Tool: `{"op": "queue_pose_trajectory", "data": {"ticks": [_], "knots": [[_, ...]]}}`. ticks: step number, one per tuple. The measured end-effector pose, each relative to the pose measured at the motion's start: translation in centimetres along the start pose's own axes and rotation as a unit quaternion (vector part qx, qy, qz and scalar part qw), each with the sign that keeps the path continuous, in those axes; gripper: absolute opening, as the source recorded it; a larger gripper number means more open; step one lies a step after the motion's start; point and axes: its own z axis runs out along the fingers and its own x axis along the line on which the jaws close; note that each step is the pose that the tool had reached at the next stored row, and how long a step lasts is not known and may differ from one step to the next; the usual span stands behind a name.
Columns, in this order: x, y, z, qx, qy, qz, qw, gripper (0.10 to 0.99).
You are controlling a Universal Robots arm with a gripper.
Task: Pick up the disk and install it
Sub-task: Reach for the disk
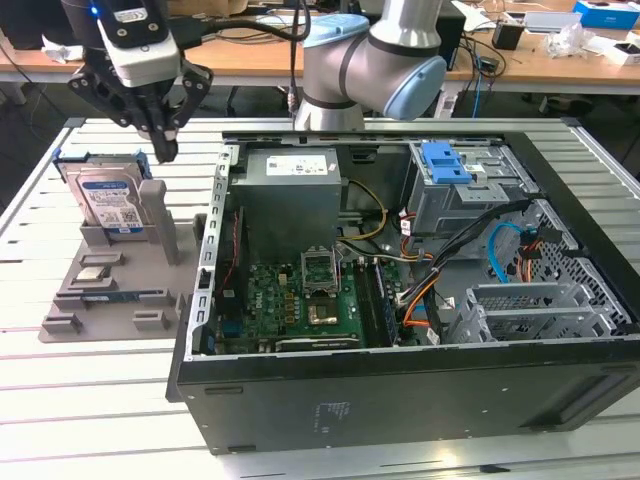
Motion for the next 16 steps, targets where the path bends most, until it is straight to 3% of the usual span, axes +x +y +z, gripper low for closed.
{"op": "queue_pose_trajectory", "data": {"ticks": [16], "knots": [[3.82, -0.29, -0.09, 0.0, 0.0, 0.0, 1.0, 0.106]]}}
